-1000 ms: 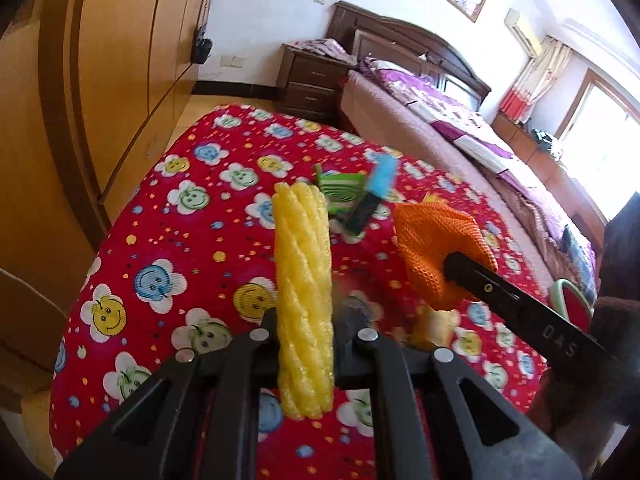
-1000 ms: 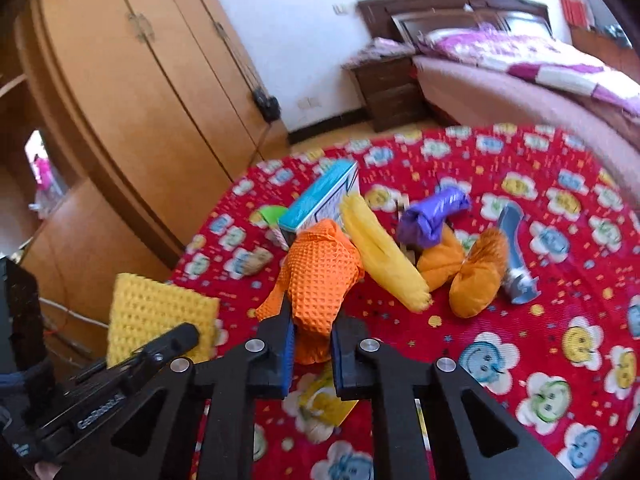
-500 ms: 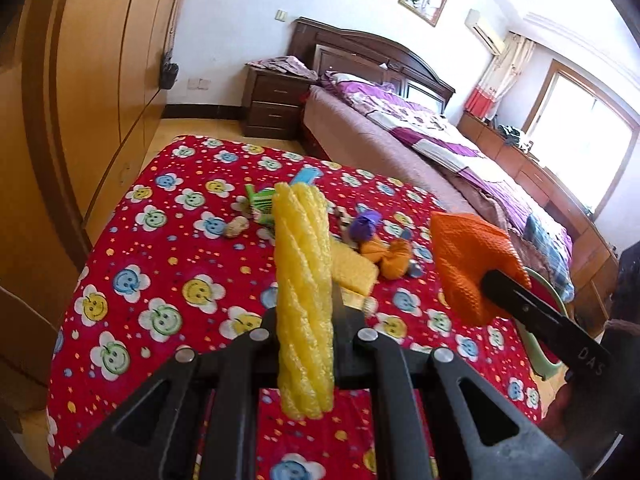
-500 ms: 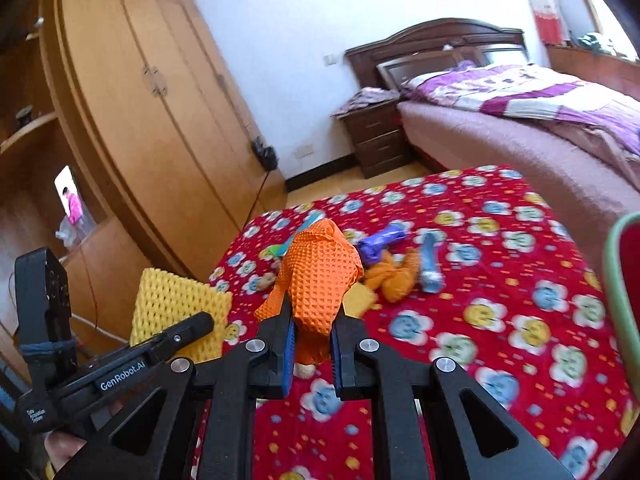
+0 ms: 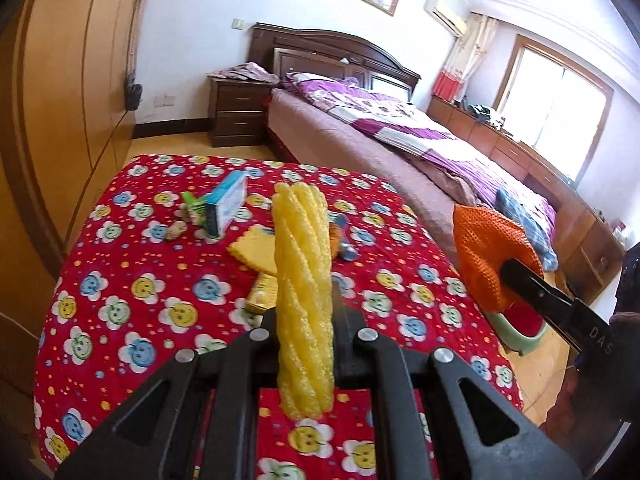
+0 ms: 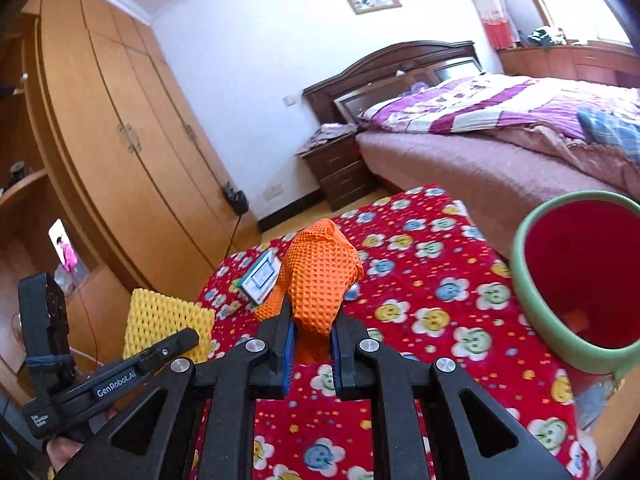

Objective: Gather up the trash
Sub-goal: 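Drop the yellow sponge and orange cloth into the red bucket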

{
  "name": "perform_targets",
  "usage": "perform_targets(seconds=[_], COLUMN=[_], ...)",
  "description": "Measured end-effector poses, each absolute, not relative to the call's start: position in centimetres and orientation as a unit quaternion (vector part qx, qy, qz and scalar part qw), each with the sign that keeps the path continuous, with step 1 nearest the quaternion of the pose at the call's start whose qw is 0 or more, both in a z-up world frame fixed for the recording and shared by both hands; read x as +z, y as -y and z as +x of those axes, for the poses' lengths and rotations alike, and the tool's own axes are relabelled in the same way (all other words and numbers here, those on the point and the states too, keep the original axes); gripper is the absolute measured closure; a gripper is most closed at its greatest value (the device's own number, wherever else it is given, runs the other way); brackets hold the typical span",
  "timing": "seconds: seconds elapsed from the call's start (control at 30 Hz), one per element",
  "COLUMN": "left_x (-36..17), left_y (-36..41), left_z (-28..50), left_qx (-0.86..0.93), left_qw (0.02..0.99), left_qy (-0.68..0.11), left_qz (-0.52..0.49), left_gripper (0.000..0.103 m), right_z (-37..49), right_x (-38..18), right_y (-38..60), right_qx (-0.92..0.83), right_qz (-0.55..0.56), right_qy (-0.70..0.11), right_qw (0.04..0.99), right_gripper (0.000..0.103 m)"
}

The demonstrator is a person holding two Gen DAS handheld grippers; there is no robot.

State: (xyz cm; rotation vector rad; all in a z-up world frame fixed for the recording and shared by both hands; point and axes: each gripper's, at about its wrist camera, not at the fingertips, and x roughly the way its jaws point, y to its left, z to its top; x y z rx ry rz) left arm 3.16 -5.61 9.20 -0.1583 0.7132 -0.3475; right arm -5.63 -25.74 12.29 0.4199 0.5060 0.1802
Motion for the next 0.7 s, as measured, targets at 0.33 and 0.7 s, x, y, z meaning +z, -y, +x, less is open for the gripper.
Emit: perform_targets(seconds=[0.33,0.7], left_x=[9.7,9.5], left_y=[11.0,18.7], left_z=[2.5,3.6], left_qx=[-0.224,-0.285], left_qw=[0.905,0.883], left_qy=[-0.354,-0.370], left_qz=[-0.068,-0.039], left_gripper=[0.092,0.092], right_z=[-9.2,-11.3], right_x=[12.1,9.4], right_y=[31.4,38.6], right_qx=[0.026,-0.056], right_qz=[0.229,0.288], right_qy=[-0.219,-0.215], right_qw=[0.948,0.932], right_gripper=[0.089,0.089])
